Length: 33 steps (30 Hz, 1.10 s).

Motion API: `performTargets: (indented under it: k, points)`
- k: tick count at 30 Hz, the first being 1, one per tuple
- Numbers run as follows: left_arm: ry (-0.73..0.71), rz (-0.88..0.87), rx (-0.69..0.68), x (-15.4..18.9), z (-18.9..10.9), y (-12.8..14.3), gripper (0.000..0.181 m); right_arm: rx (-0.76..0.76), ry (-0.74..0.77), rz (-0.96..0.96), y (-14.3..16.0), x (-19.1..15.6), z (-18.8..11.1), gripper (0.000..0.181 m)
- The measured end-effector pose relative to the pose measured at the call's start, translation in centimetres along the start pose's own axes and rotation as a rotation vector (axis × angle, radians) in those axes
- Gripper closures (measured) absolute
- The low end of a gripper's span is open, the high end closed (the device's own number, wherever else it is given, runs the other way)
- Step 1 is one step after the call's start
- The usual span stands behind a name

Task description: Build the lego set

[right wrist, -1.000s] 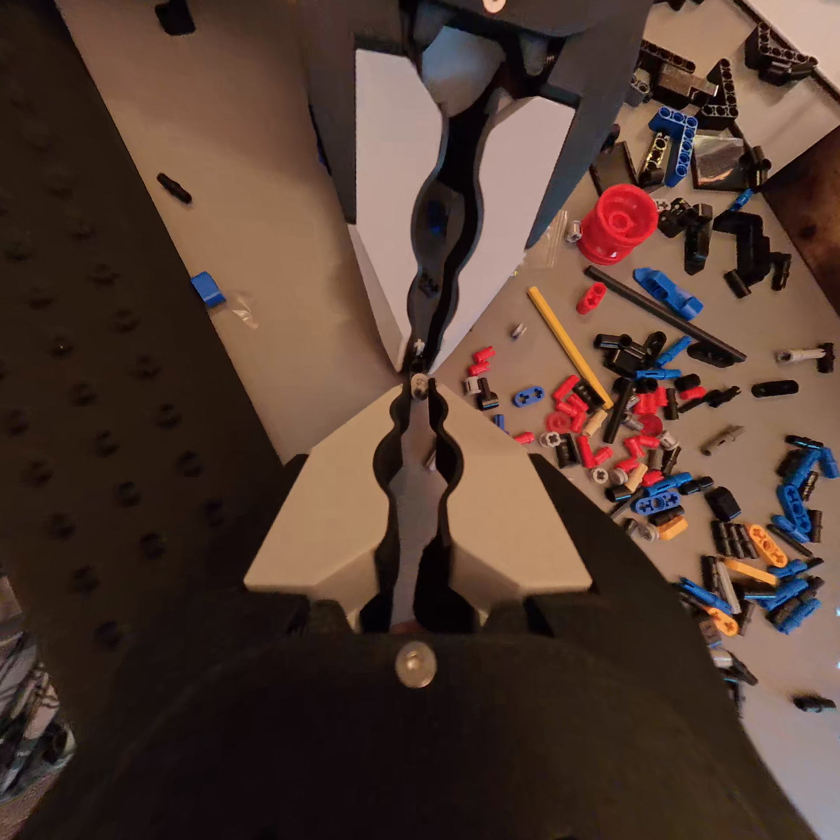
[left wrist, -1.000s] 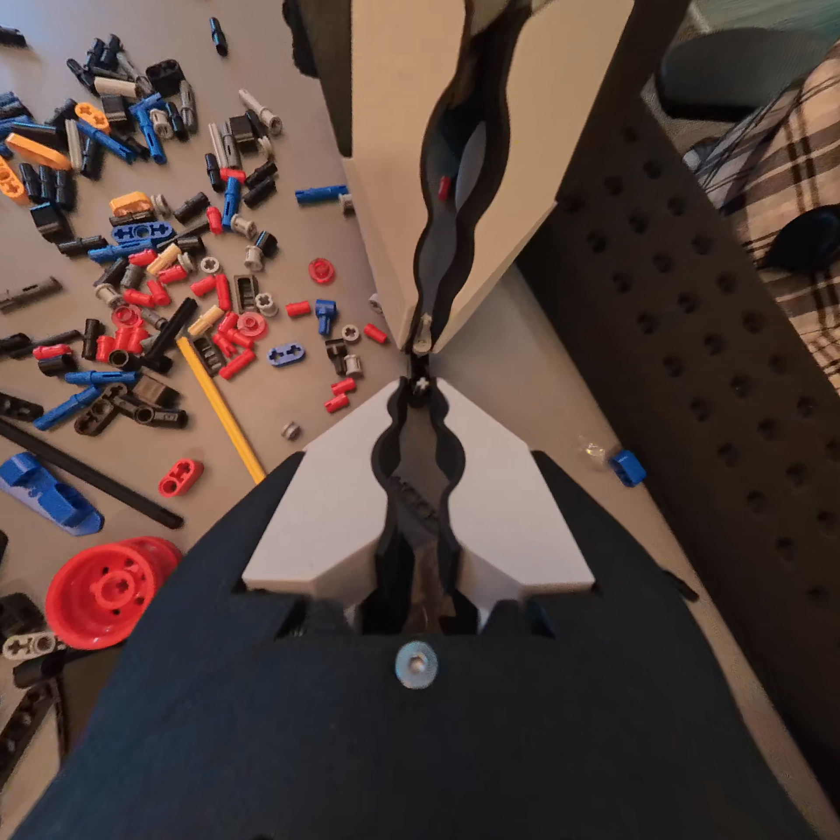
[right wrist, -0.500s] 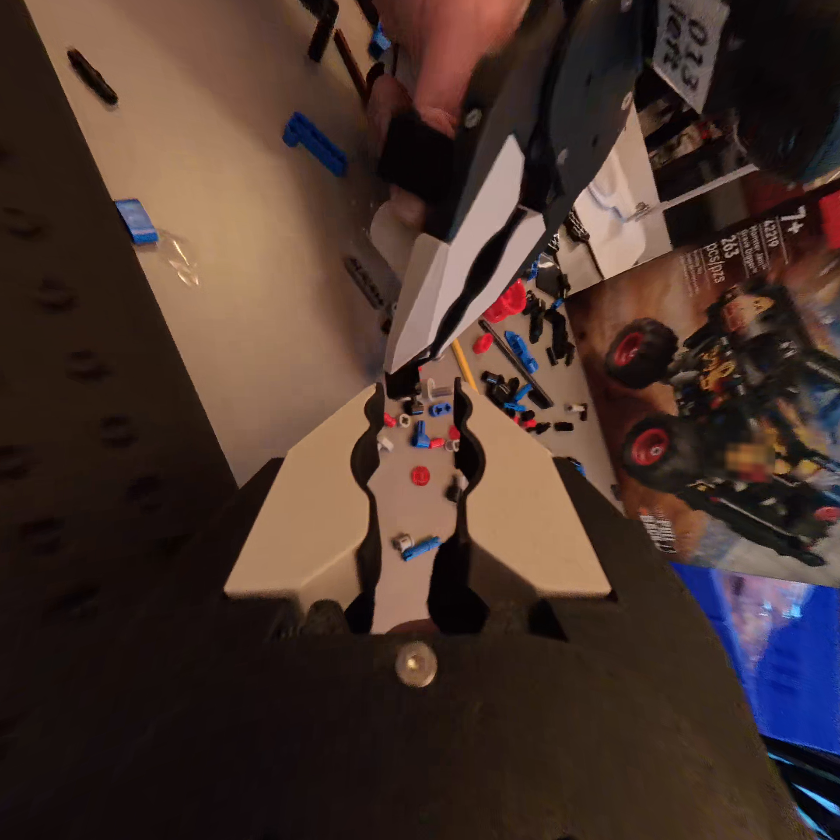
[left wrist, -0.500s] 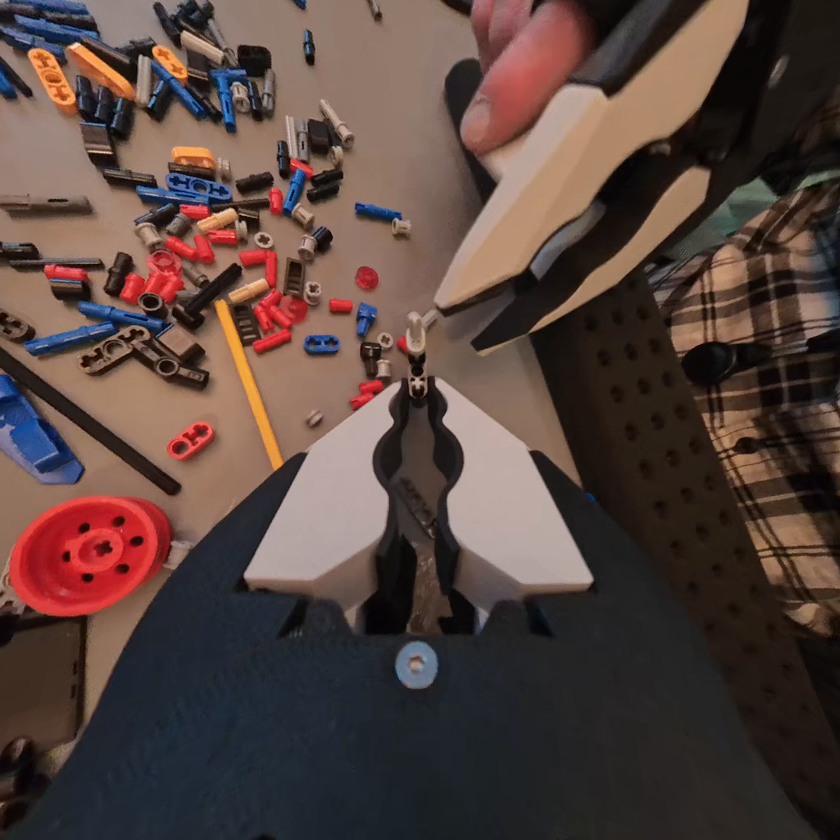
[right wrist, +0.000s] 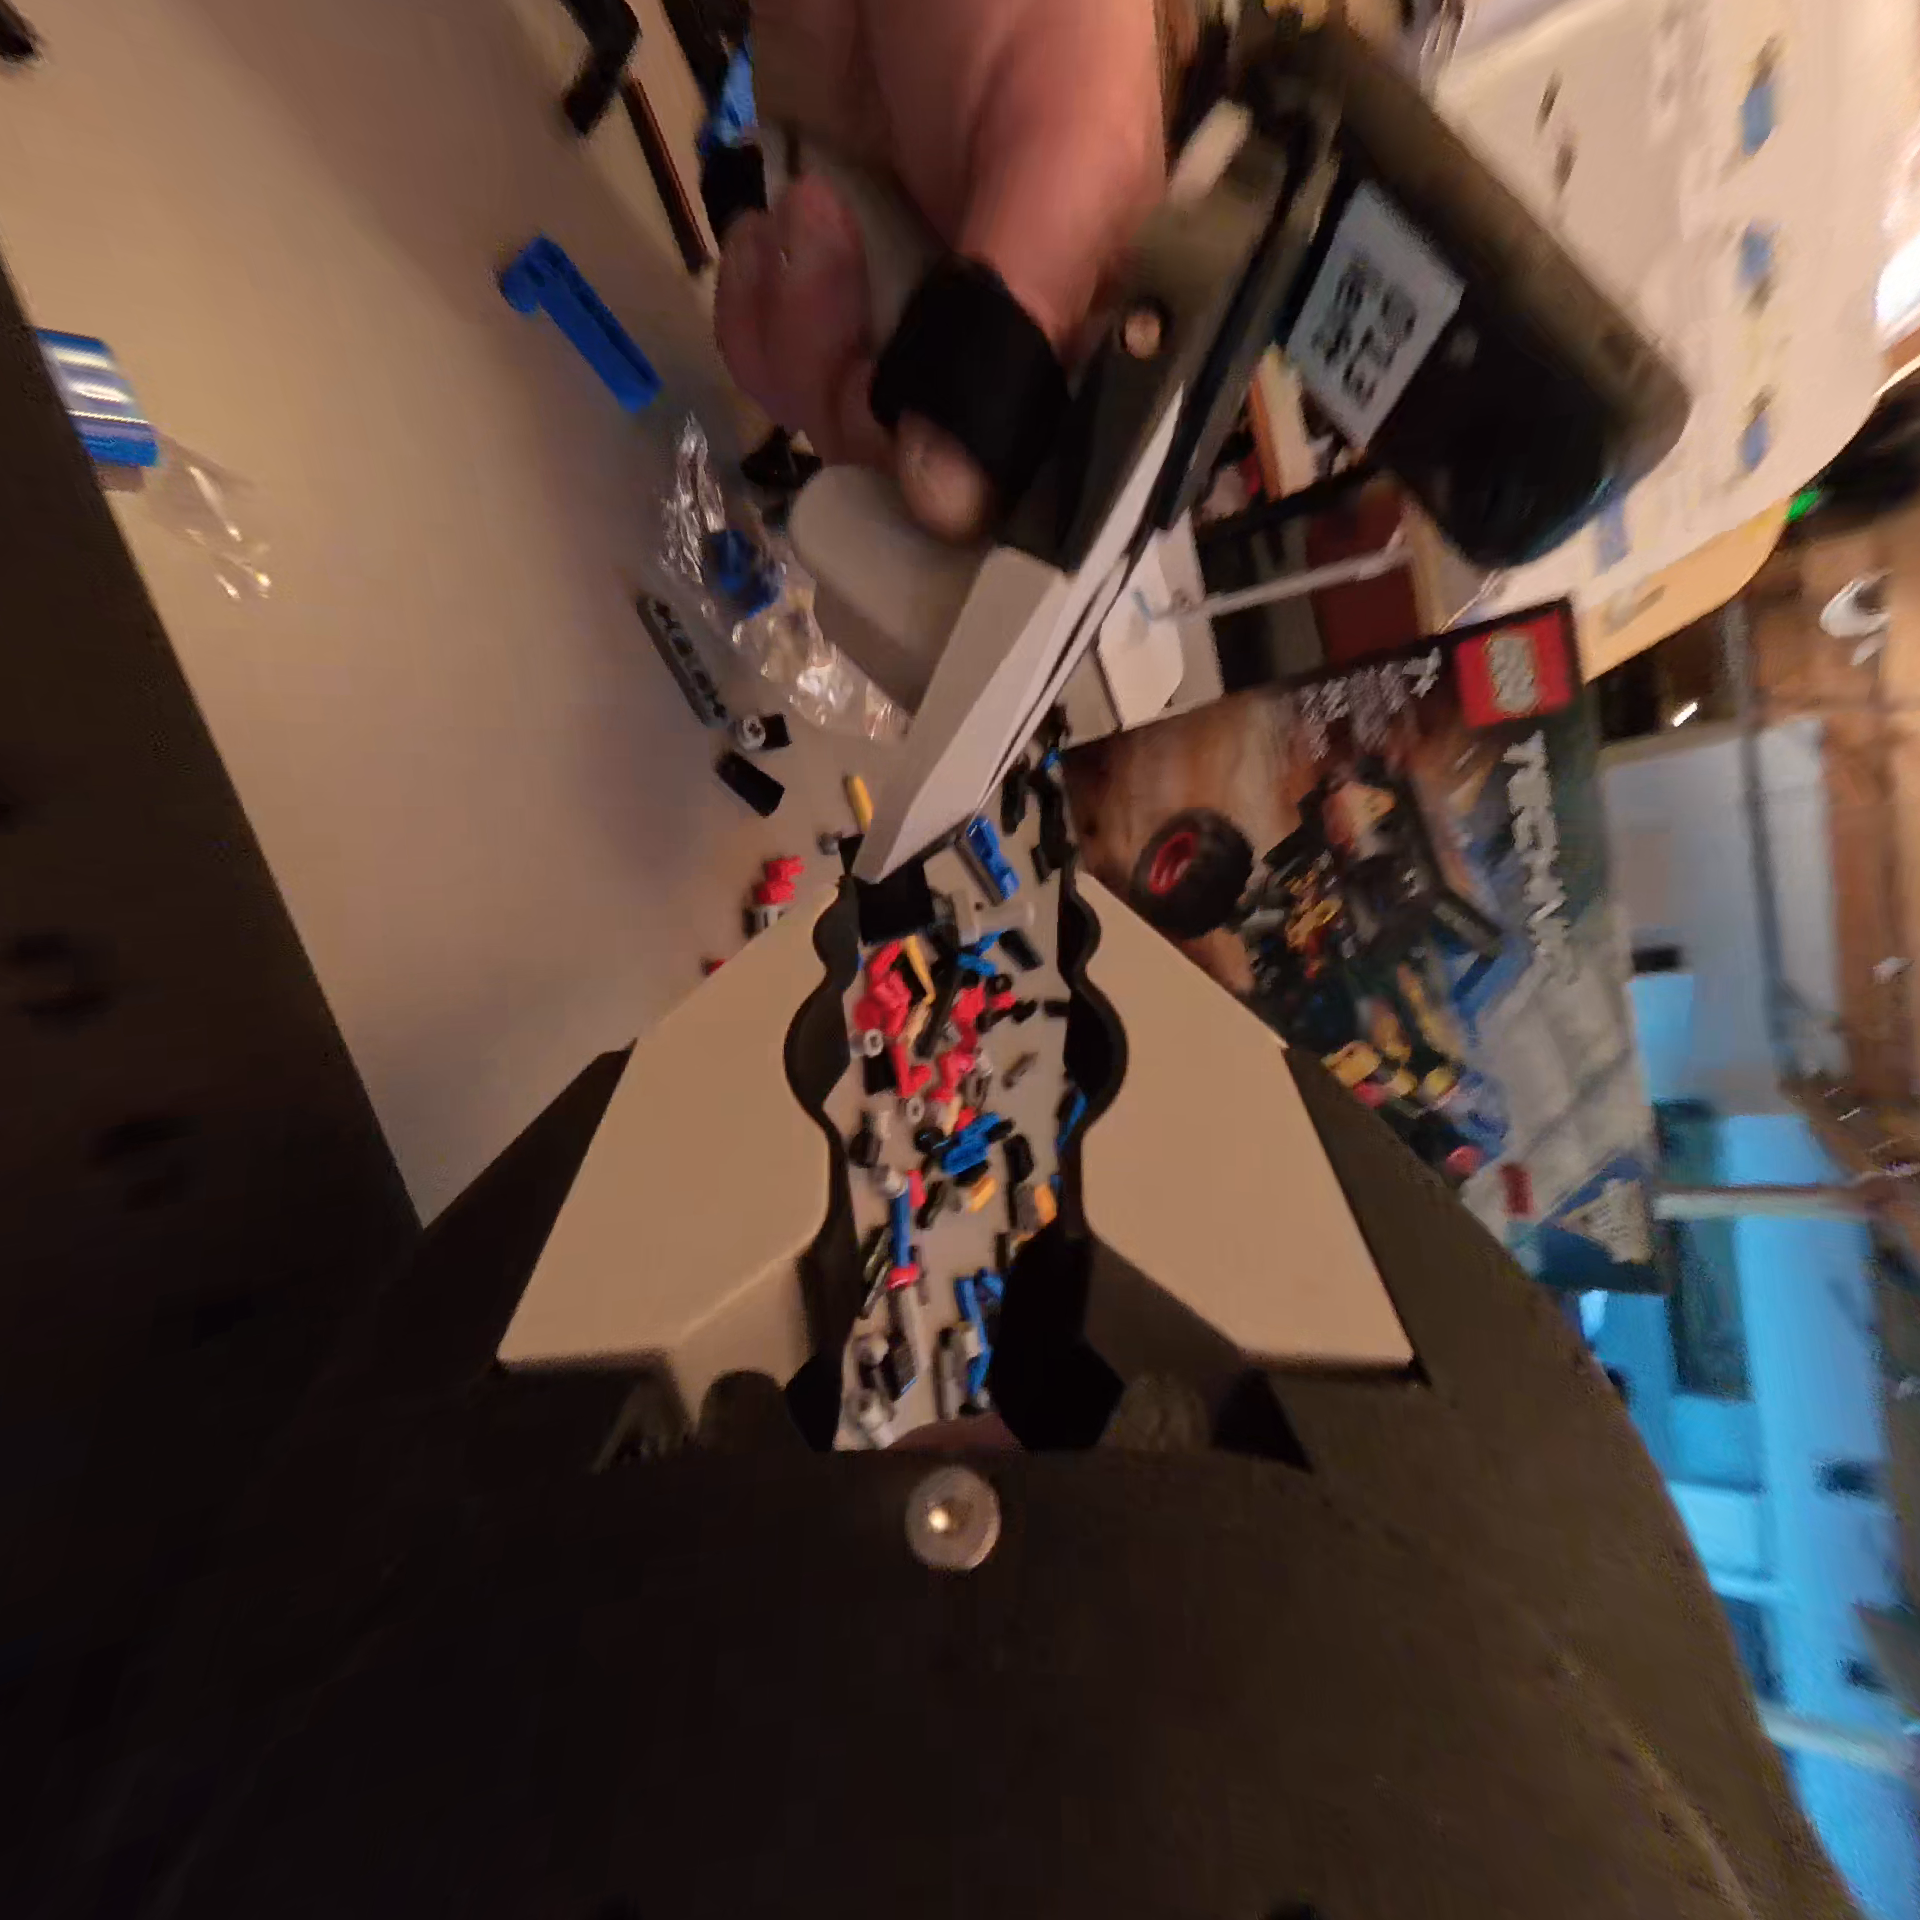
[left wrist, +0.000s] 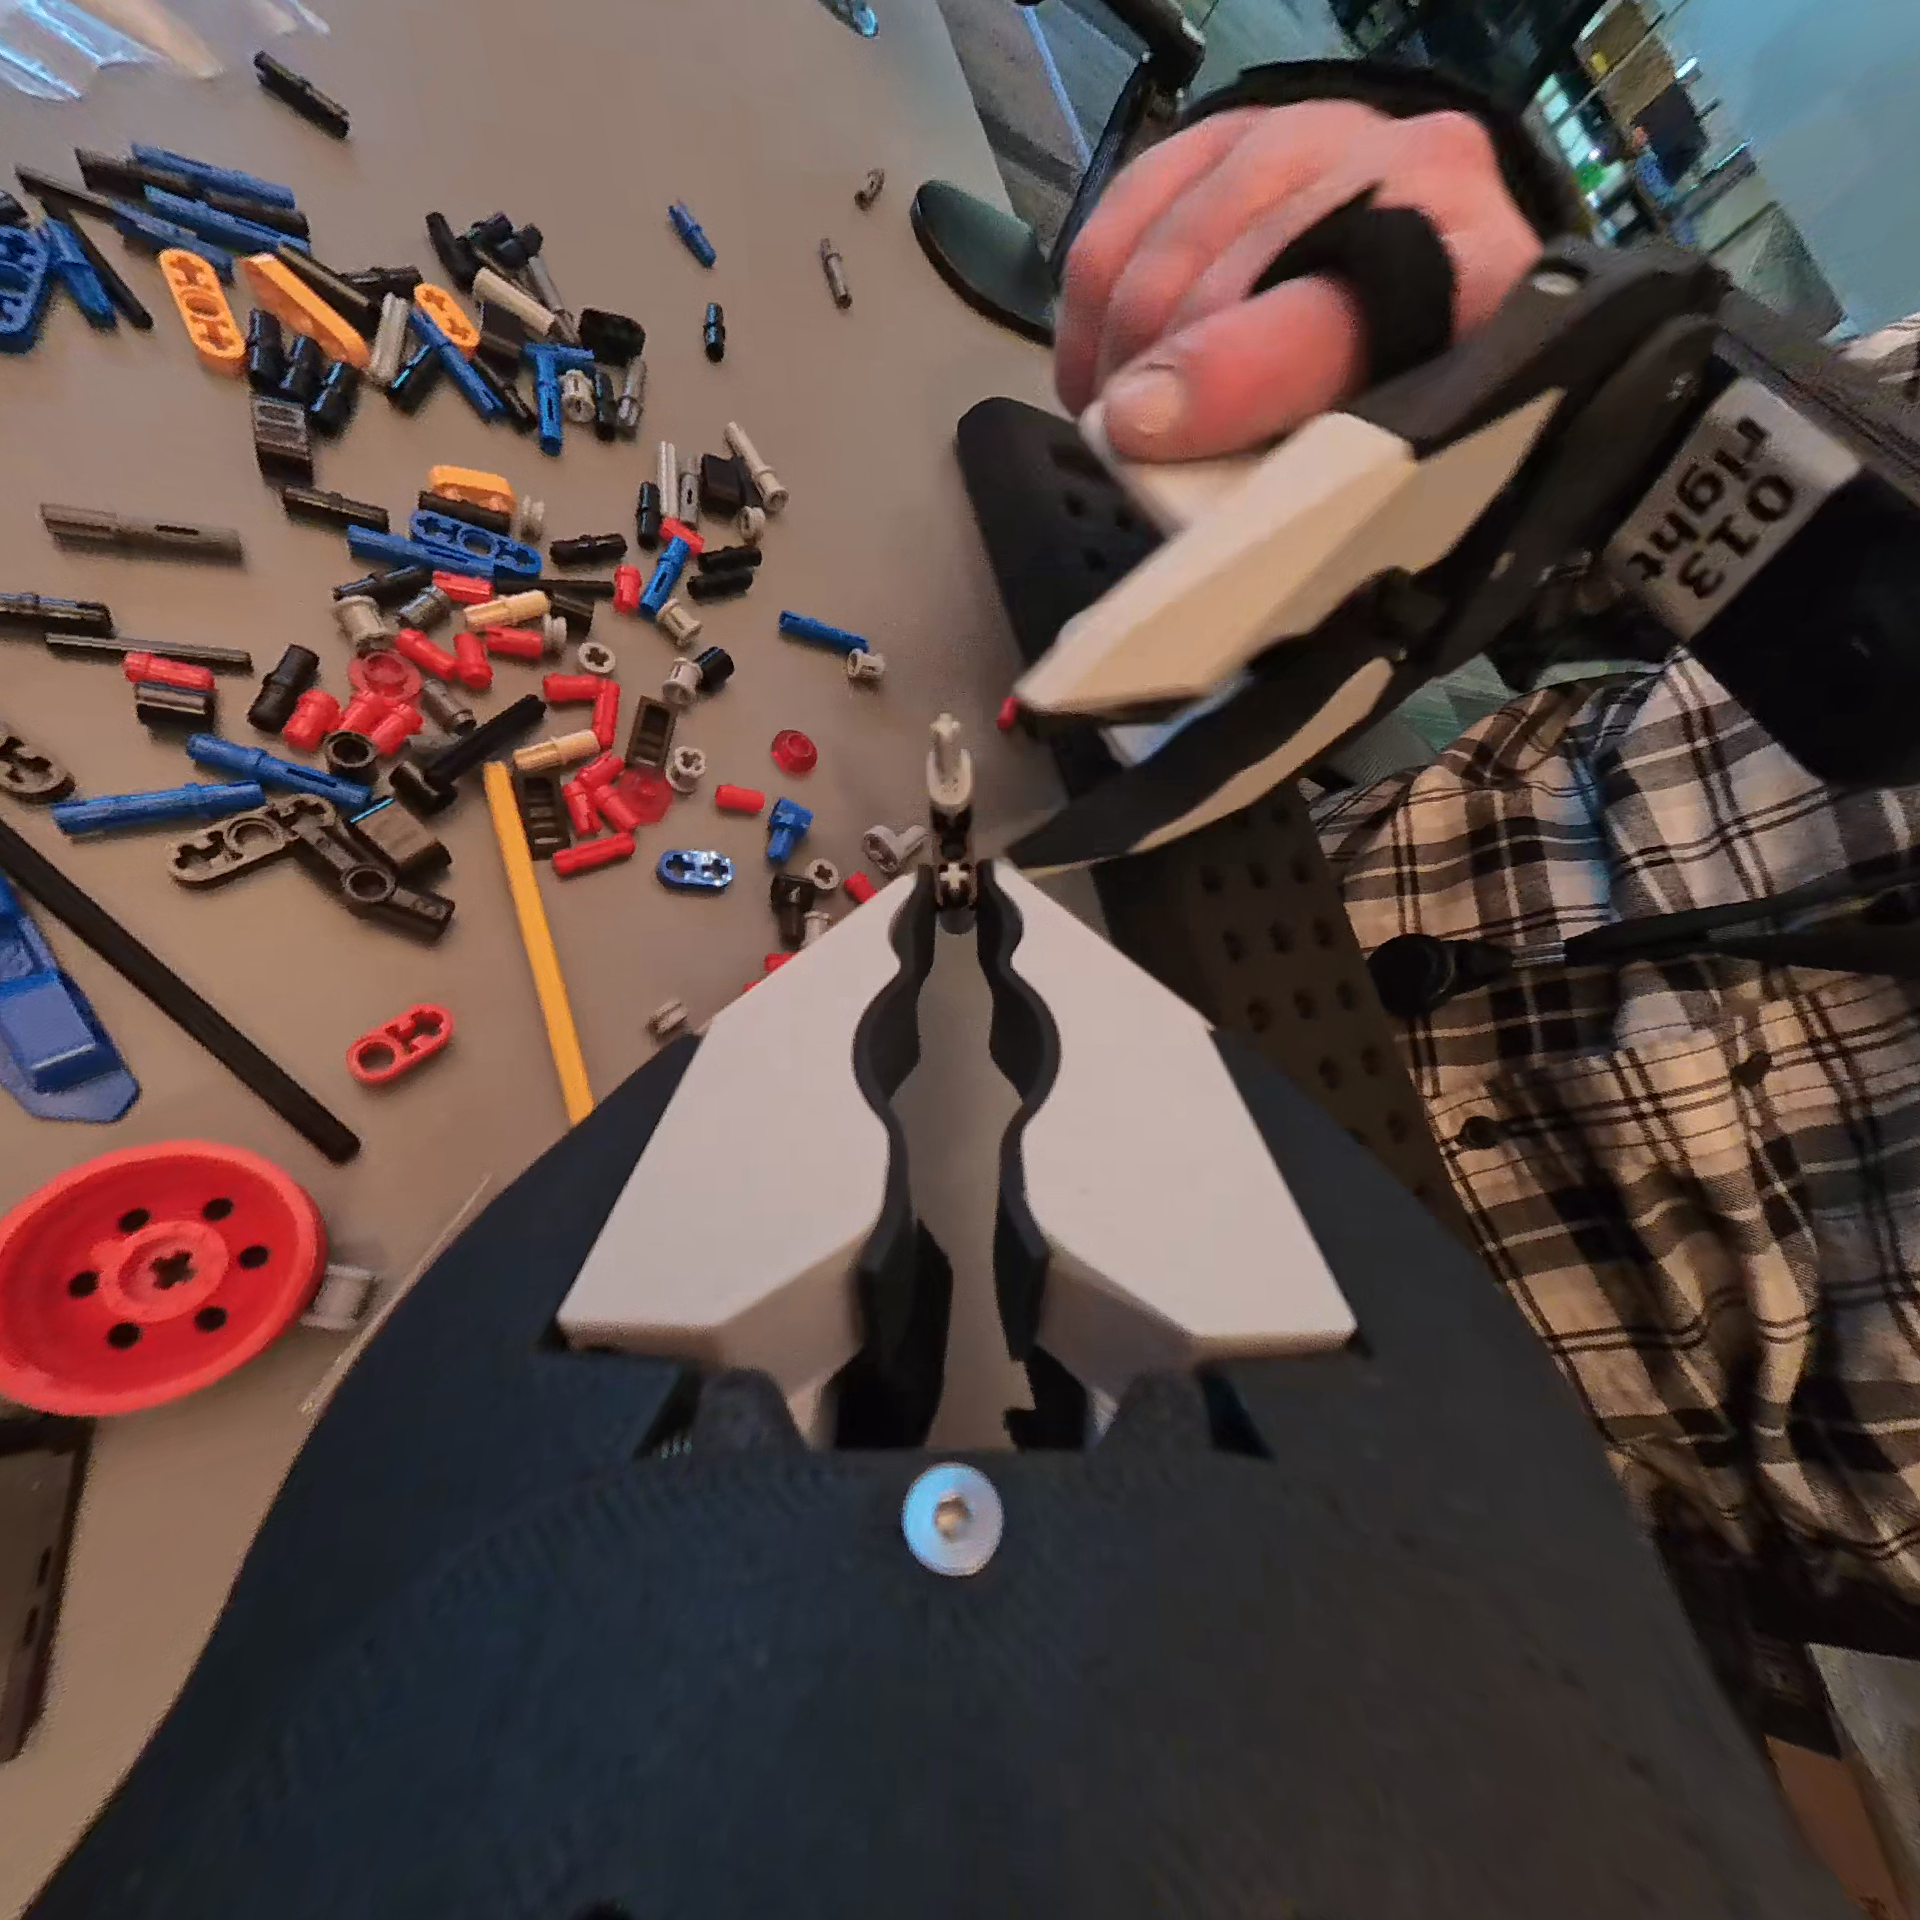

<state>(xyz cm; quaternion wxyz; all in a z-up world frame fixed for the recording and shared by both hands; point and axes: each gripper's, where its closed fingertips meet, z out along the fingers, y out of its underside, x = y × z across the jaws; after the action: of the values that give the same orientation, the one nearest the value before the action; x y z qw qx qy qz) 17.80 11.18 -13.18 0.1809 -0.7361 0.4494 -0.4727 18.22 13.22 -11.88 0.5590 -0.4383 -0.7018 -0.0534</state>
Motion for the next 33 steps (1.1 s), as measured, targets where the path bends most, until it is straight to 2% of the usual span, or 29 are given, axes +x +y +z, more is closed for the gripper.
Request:
performTargets:
  k: [2,6,10,24,26,30,33]
  points:
    - [0.015,-0.005,0.006,0.3,0.1,-0.1,0.176,0.003,-0.014,-0.052,-0.4,-0.4,0.0,0.144]
    - [0.012,-0.018,0.005,0.4,0.4,-0.3,0.176,-0.067,-0.07,-0.082,1.1,-1.0,1.1,0.141]
    - [0.004,-0.019,-0.001,0.5,0.4,-0.3,0.176,-0.096,-0.087,-0.113,1.1,-1.1,1.3,0.156]
    - [-0.033,-0.018,-0.012,0.3,0.8,-0.5,0.176,-0.139,-0.173,-0.046,0.2,-1.8,1.3,0.158]
    - [-0.022,-0.023,-0.002,0.3,0.8,-0.5,0.174,-0.107,-0.211,0.049,0.0,-1.8,1.2,0.158]
    - [-0.091,0.055,0.025,0.4,0.0,-1.4,0.169,-0.038,-0.228,0.237,-0.4,-1.0,1.1,0.157]
    - [-0.119,0.089,0.022,0.7,-0.3,-1.6,0.168,-0.009,-0.226,0.288,-0.8,-0.7,1.0,0.157]
